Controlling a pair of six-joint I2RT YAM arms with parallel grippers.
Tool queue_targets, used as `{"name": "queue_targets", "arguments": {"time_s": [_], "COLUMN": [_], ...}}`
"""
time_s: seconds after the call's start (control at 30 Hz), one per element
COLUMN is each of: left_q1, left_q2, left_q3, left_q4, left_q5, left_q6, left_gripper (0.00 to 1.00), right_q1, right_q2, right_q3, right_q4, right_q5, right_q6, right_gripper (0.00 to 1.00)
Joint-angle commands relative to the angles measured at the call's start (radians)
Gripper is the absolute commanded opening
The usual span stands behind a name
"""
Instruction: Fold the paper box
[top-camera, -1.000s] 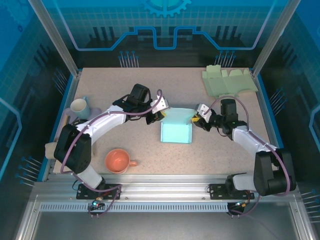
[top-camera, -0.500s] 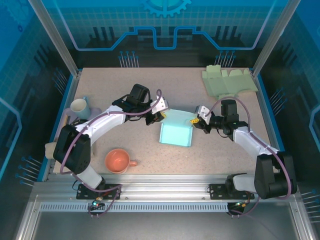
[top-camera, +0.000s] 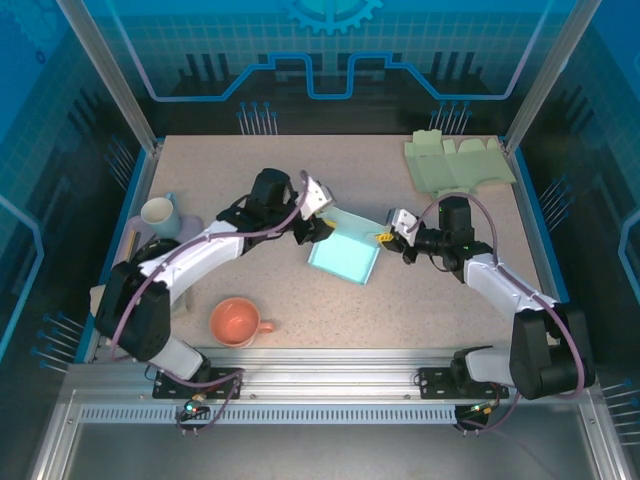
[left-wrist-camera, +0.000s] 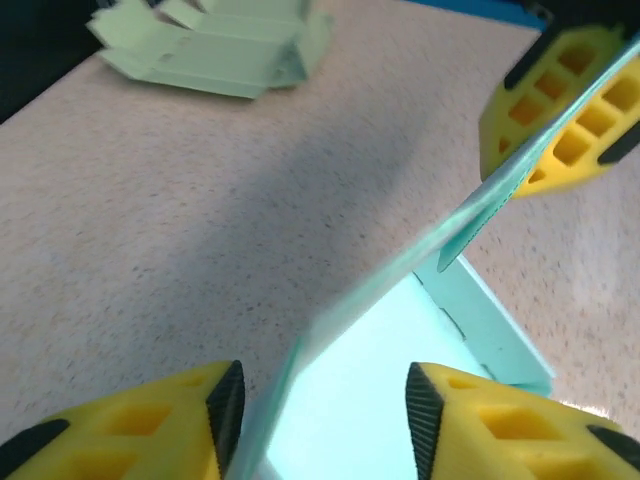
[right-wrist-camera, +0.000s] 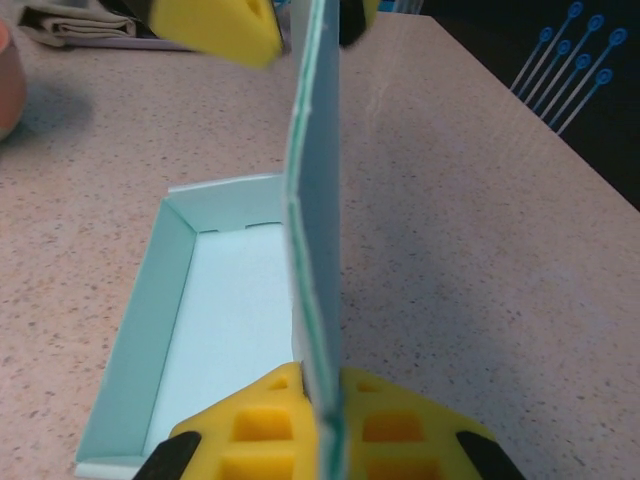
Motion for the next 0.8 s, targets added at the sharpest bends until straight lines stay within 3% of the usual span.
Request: {"name": "queue_targets", "arguments": {"time_s": [0.0, 0.07, 0.17, 0.3, 0.43, 0.53, 0.63, 0.77], "left_q1": [0.037, 0.045, 0.081, 0.217, 0.306, 0.305, 0.289, 0.258], "left_q2": [-0.137, -0.209, -0.247, -0.163, -0.002, 0.107, 0.169, 0.175], "left_q3": [-0.124, -0.218, -0.264, -0.225, -0.076, 0.074, 0.143, 0.171], "left_q4": [0.251, 0.339, 0.325, 0.265, 0.15, -0.005, -0.037, -0.099], "left_q5": [-0.08, -0.169, -0.331, -0.235, -0.106, -0.043, 0.016, -0.012], "left_q6": [-0.293, -0.431, -0.667, -0.993, -1.23, -1.306, -1.358, -1.368], "left_gripper": [0.54, 0.59, 0.65, 0.79, 0.79, 0.78, 0.8, 0.82], "right_q1": [0.005, 0.005, 0.004, 0.004, 0.016, 0.039, 0.067, 0.108], "right_q2": [0.012, 0.019, 0.031, 0.04, 0.055, 0.067, 0.075, 0.095], "right_q3": [-0.008, -0.001, 0.001, -0.014, -0.007, 0.009, 0.011, 0.021], "right_q4": [0.089, 0.098, 0.099, 0.122, 0.1, 0.067, 0.07, 0.063], "right_q5": [0.046, 0.067, 0.068, 0.034, 0.018, 0.046, 0.091, 0.152], "right_q6": [0.044, 0.061, 0.06, 0.051, 0.019, -0.015, -0.036, -0.062], "right_gripper": [0.0, 0.0, 0.0, 0.0, 0.0, 0.0, 0.0, 0.0]}}
